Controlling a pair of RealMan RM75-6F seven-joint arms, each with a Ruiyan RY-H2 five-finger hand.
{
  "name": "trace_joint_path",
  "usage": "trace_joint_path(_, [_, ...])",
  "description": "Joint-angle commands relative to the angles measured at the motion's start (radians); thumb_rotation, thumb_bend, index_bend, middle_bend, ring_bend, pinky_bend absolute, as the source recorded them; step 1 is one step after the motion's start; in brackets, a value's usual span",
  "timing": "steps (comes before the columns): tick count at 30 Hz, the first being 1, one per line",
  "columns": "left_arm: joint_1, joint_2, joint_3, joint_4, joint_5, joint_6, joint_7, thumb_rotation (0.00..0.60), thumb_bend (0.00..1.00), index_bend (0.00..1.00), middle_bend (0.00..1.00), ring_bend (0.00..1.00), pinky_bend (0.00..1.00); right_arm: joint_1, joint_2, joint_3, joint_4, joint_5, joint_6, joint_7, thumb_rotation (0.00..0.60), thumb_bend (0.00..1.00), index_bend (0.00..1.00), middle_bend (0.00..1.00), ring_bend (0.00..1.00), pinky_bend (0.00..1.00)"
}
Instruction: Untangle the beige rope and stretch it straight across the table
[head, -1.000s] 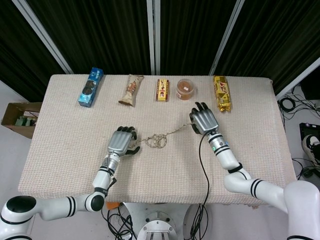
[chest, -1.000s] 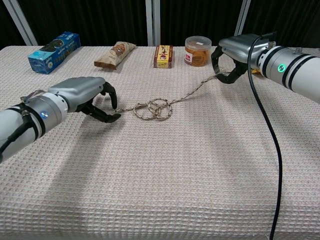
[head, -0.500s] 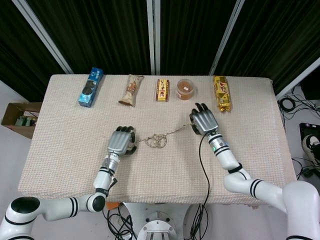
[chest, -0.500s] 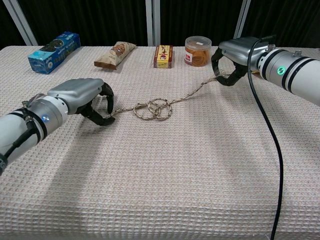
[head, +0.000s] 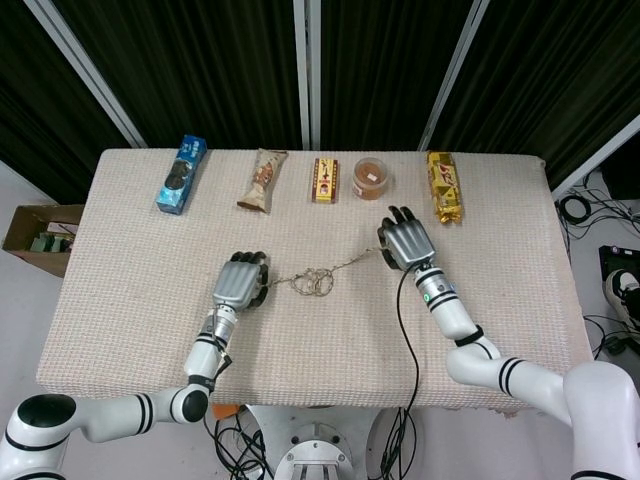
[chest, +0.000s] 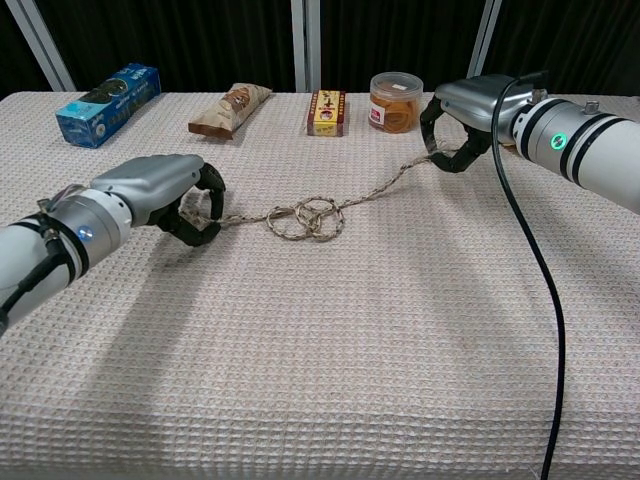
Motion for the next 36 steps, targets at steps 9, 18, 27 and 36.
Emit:
trace_joint_path(9, [0.051, 0.056, 0.001, -0.017, 0.113, 0.082, -0.125, 0.600, 0.49, 0.63, 0.23, 0.18, 0.18, -0.040, 0.054, -0.001, -0.067, -0.030, 0.049, 0.056, 0.600, 0.57, 0.68, 0.34, 0.08, 0.16])
trace_joint_path(18, [0.151, 0.187, 0.041, 0.011, 0.253, 0.163, -0.351, 0.600, 0.49, 0.64, 0.25, 0.18, 0.18, -0.124, 0.190, -0.013, -0.178, -0.059, 0.109, 0.141, 0.600, 0.57, 0.68, 0.35, 0.08, 0.16])
trace_joint_path(27, [0.209, 0.220, 0.076, 0.119, 0.293, 0.147, -0.493, 0.600, 0.49, 0.64, 0.25, 0.18, 0.18, -0.189, 0.229, -0.046, -0.183, -0.054, 0.134, 0.166, 0.600, 0.57, 0.68, 0.35, 0.08, 0.16])
trace_joint_path(36, [0.242, 0.204, 0.091, 0.205, 0.311, 0.120, -0.579, 0.600, 0.49, 0.64, 0.25, 0.18, 0.18, -0.235, 0.227, -0.066, -0.160, -0.064, 0.155, 0.194, 0.600, 0.57, 0.68, 0.35, 0.08, 0.16])
